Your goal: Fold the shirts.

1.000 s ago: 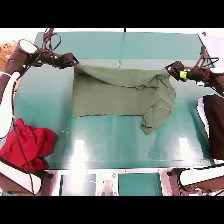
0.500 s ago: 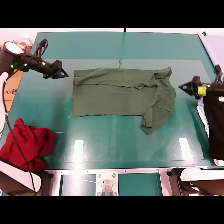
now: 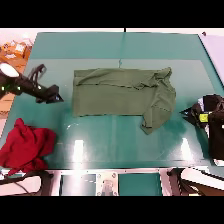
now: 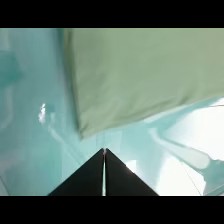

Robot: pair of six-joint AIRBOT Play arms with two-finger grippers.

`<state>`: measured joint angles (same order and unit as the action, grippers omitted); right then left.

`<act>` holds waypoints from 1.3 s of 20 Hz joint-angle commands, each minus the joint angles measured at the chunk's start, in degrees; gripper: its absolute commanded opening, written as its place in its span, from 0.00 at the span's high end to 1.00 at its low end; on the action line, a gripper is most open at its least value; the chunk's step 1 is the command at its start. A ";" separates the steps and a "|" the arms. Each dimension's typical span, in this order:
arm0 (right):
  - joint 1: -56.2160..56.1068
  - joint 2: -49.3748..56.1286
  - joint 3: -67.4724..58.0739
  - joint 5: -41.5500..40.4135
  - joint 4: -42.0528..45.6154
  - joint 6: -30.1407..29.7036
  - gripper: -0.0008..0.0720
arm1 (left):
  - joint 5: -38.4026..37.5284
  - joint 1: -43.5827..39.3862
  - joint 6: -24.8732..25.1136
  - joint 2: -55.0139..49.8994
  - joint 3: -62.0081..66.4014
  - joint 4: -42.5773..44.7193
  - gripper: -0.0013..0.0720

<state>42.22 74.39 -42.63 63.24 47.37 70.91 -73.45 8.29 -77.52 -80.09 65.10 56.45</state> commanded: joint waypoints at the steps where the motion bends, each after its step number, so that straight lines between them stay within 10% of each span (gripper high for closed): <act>1: -2.43 4.24 1.51 -2.71 -6.64 -4.90 0.40 | 6.25 0.11 -0.61 4.63 -9.60 0.87 0.49; 2: -3.48 6.12 0.81 -3.10 -8.48 -5.62 0.40 | 7.34 0.11 -2.10 4.63 -9.92 0.83 0.31; 11: -9.92 15.47 -6.88 -4.96 -9.27 -6.93 0.51 | 18.25 0.04 -3.37 4.57 -19.71 -3.52 0.30; 15: -9.92 15.47 -6.88 -4.94 -9.29 -6.95 0.51 | 26.91 0.04 3.98 3.96 -24.61 -13.53 0.31; 19: -9.90 15.47 -6.88 -4.94 -9.29 -6.93 0.51 | 25.83 -2.23 13.14 -2.01 -24.61 -26.60 0.31; 26: -9.90 15.47 -6.88 -4.13 -9.27 -6.93 0.51 | 20.72 -3.58 13.53 -6.54 -22.10 -25.77 0.32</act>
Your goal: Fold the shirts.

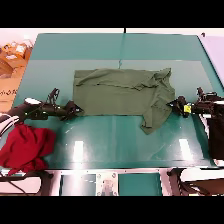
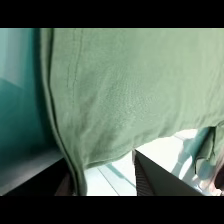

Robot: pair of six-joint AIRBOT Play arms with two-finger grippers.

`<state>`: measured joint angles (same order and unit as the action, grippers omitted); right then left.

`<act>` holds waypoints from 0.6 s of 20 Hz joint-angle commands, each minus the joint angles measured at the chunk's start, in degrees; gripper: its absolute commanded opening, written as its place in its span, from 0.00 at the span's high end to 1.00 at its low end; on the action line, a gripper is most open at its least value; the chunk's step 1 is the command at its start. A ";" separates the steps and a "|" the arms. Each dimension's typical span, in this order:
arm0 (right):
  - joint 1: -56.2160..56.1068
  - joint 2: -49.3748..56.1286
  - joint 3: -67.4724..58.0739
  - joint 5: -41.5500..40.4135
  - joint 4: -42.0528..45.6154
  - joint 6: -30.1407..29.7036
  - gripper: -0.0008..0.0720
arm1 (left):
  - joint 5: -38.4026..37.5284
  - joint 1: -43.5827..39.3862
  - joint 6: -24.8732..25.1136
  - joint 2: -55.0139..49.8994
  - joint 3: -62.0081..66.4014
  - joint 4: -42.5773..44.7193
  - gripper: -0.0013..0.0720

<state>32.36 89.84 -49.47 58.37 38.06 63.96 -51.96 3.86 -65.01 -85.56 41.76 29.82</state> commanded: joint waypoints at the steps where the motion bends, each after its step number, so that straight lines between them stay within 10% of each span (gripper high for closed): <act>1: 0.00 0.02 -0.04 0.85 0.07 0.02 0.51 | -1.25 1.90 1.03 -1.09 2.12 1.20 0.49; 3: 0.00 0.02 -0.04 0.85 0.04 0.02 0.53 | -1.09 3.45 1.03 -1.09 3.04 1.42 0.69; 5: 0.00 0.02 -0.04 1.51 0.04 -0.09 0.89 | -0.52 3.82 1.29 -1.09 3.08 1.86 0.95; 12: -0.02 -8.31 -8.33 9.73 0.04 2.80 0.97 | -12.79 3.67 0.13 0.90 16.61 2.51 0.96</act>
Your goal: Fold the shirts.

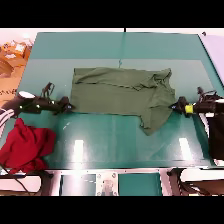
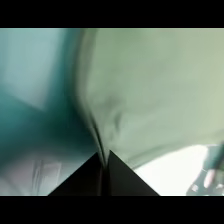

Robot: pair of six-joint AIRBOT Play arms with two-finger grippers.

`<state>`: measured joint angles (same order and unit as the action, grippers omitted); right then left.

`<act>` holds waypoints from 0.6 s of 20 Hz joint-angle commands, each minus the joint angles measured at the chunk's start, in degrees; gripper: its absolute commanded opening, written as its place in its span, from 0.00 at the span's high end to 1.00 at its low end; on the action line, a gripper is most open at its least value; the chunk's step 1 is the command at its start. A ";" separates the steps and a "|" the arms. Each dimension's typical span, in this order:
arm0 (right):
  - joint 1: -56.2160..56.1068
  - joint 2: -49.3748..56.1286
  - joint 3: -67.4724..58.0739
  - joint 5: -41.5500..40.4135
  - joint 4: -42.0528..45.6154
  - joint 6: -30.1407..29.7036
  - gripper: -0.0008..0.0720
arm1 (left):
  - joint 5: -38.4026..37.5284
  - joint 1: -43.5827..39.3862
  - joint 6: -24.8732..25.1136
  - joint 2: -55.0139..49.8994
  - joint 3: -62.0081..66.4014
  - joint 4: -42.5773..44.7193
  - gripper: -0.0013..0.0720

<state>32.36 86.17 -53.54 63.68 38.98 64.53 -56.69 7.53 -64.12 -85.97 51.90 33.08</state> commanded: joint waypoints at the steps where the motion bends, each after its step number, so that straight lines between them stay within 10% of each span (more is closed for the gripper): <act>1: 0.00 -8.55 -7.39 5.66 -0.87 3.28 0.97 | -10.82 -0.02 -2.08 3.50 10.49 -0.72 0.96; 6: 0.02 -30.73 -26.36 6.40 -0.87 8.00 0.97 | -12.79 -0.02 -3.37 22.49 31.28 -0.50 0.96; 12: 0.02 -51.65 -43.69 -11.21 0.11 9.18 0.97 | -9.79 0.00 0.09 39.60 54.38 1.70 0.95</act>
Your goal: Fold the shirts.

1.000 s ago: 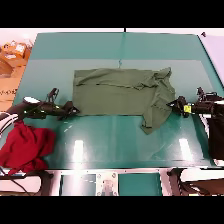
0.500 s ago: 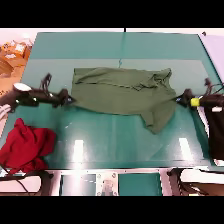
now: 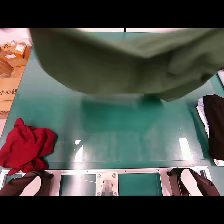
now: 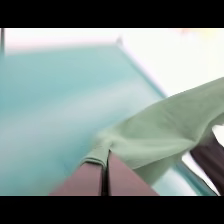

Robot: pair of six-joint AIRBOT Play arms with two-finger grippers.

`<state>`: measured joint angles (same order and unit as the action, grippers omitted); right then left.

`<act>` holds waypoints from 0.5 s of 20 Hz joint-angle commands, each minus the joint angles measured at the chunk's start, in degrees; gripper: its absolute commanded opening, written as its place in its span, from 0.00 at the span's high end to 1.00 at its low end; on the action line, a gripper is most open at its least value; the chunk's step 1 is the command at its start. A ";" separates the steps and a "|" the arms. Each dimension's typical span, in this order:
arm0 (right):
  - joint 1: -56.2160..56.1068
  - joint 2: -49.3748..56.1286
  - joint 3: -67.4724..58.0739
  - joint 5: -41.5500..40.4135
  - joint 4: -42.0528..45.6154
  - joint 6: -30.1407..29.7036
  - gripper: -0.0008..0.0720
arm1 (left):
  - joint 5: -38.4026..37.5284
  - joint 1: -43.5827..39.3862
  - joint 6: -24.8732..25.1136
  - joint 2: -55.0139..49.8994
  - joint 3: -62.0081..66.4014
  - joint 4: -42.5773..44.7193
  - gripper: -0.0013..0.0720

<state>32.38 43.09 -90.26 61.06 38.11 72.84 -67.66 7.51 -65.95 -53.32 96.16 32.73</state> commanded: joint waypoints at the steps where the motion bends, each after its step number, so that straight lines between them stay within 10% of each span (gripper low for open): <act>1: -0.02 -10.58 -8.35 -10.23 2.62 2.82 0.97 | 1.14 0.02 1.27 7.85 12.81 3.80 0.95; 10: -0.04 -3.50 -2.23 1.38 9.97 14.01 0.97 | -6.19 0.00 -10.54 1.49 12.24 22.23 0.95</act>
<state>32.36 36.05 -96.16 57.93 47.18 84.27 -70.46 7.51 -74.76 -48.56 110.32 50.19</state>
